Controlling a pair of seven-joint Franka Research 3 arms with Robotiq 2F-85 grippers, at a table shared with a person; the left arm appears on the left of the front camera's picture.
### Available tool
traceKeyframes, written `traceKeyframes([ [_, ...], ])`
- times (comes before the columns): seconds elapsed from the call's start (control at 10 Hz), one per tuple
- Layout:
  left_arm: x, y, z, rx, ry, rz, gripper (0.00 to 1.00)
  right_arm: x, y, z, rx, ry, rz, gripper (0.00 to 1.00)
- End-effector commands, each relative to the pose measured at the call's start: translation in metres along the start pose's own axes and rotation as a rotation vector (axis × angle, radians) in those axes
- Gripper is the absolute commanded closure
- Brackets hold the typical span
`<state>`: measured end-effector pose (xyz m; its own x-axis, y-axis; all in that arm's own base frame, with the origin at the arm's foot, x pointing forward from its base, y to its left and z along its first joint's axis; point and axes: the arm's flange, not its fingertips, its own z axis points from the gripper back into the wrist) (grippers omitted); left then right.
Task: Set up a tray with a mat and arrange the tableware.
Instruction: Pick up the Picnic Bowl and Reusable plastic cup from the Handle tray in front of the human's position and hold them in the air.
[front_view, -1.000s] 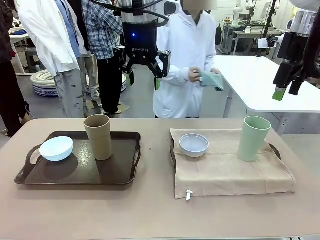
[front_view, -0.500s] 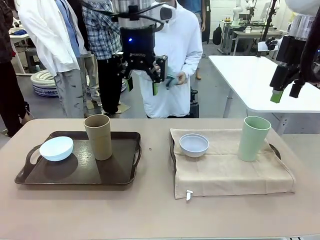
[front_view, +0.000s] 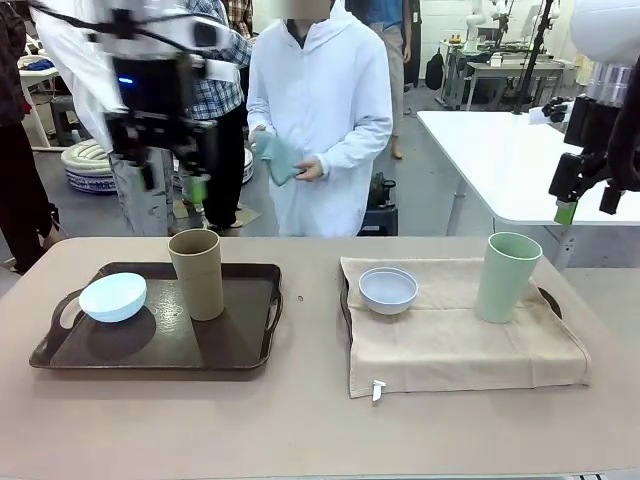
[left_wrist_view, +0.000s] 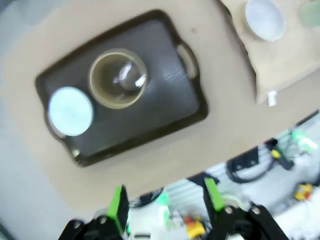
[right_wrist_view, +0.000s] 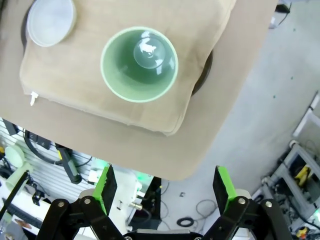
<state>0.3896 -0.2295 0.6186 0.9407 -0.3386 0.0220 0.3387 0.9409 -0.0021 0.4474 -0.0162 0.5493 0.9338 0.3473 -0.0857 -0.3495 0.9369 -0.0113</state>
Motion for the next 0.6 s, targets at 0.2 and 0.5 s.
traceKeyframes([
  [0.2,-0.050,0.114,-0.006,-0.113,-0.069,0.170,0.21,-0.013,-0.002,-0.015,0.003,-0.005,-0.049,0.00],
  [0.5,-0.053,0.129,0.002,-0.078,-0.046,0.190,0.21,-0.009,-0.008,-0.013,0.016,0.017,-0.022,0.00],
])
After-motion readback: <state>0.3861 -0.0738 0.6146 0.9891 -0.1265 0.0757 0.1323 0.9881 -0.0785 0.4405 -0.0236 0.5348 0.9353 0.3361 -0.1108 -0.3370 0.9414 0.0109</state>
